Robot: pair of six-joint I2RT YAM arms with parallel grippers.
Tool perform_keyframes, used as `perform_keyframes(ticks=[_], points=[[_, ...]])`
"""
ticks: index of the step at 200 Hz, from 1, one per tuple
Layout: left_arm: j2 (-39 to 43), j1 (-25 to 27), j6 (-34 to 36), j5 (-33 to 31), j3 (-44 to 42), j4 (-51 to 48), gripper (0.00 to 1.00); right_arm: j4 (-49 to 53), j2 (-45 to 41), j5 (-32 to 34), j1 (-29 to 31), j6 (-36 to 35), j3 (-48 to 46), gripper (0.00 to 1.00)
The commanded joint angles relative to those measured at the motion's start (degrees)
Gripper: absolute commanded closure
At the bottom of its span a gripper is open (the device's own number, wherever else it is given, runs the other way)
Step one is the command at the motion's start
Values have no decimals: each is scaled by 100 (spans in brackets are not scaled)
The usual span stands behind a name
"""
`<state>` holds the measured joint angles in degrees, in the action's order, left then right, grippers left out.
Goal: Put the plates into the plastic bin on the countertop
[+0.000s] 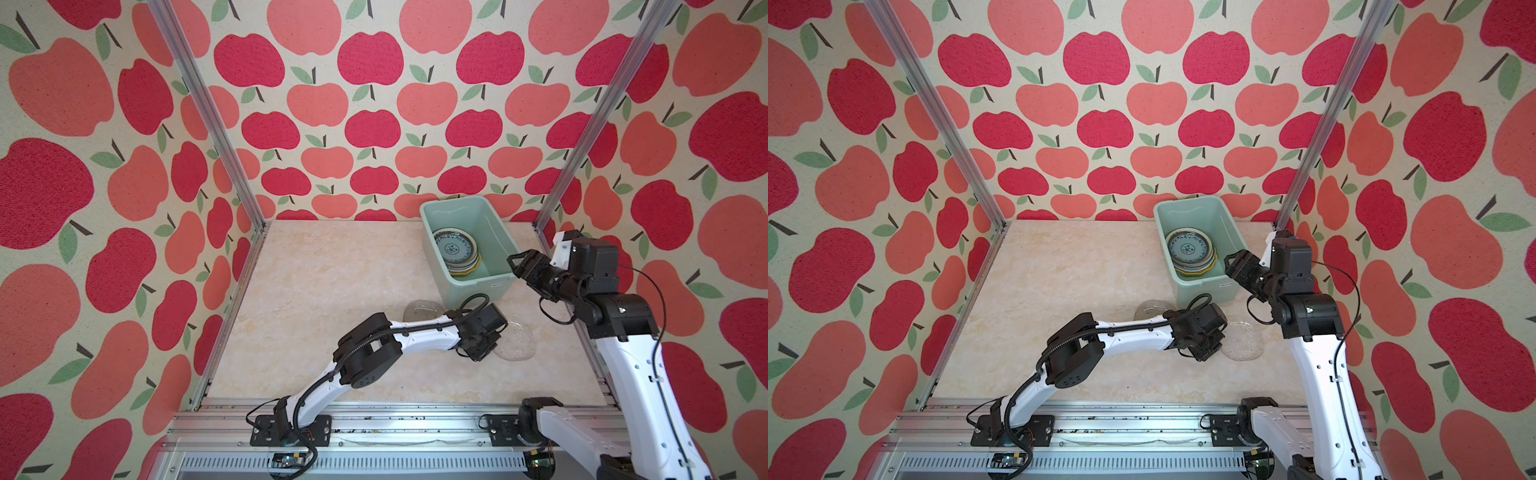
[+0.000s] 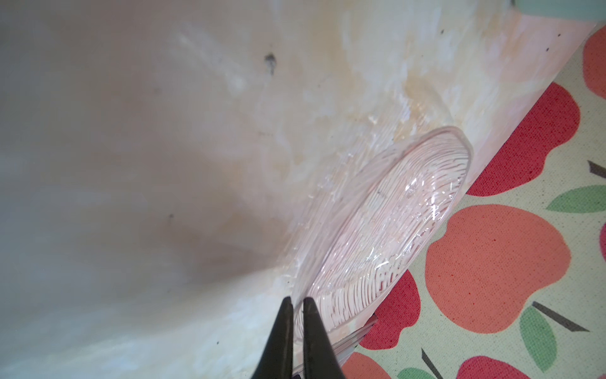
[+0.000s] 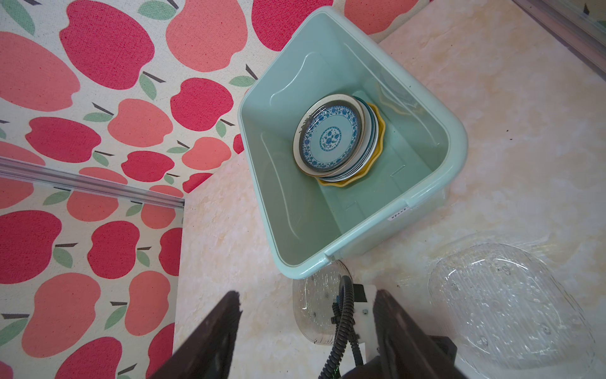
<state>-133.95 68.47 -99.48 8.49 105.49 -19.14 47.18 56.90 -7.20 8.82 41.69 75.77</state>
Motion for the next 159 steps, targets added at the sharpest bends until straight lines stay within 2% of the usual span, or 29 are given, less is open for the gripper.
perform_keyframes(ticks=[1, 40, 82, 108, 124, 159], points=[[-123, -44, 92, 58, 109, -187, 94, -6, 39, -88, -38, 22, 231, 32], [-114, 37, 574, -79, 631, -542, 98, -35, 45, -81, -38, -84, 327, 32], [-412, 214, 1655, -279, 2173, -1322, 98, -87, 72, 74, -38, -276, 644, 32], [-610, 272, 2040, -395, 2876, -1715, 99, -6, 161, 67, -38, -421, 1005, 31], [-577, 274, 1990, -450, 2823, -1803, 96, 109, 142, 145, -38, -560, 1134, 30], [-185, 212, 1312, -469, 1747, -1541, 76, 120, -68, 313, -37, -657, 978, 29]])
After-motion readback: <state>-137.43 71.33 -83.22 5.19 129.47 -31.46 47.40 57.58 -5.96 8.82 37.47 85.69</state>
